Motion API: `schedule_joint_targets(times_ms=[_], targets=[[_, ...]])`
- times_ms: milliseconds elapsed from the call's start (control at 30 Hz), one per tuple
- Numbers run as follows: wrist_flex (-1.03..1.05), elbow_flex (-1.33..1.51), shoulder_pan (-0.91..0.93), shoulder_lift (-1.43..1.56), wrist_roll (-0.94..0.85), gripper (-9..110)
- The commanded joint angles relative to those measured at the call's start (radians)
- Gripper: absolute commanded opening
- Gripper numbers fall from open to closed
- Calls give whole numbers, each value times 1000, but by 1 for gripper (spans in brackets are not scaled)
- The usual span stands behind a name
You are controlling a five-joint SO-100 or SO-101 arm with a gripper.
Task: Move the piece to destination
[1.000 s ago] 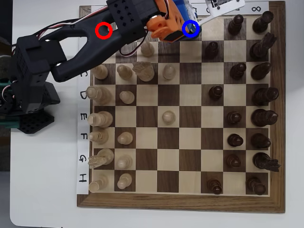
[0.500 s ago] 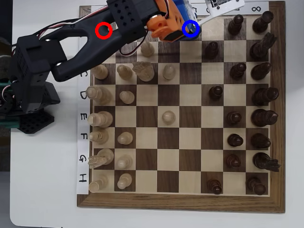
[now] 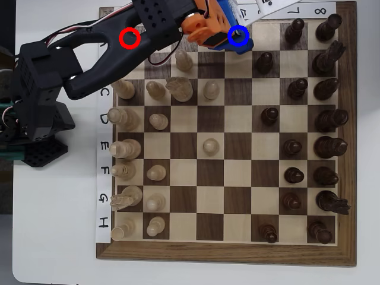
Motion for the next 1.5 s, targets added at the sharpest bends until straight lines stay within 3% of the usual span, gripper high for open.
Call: schedule_joint_targets(times_ms=[0, 267, 533, 800, 1100, 1467], targets=[[6, -120, -28, 183, 518, 23], [86, -77, -51, 491, 440, 17], [80, -5, -195, 908, 334, 18], [120, 273, -336, 1296, 164, 18], [54, 571, -57, 1589, -339, 4], [48, 831, 364, 1853, -836, 0]])
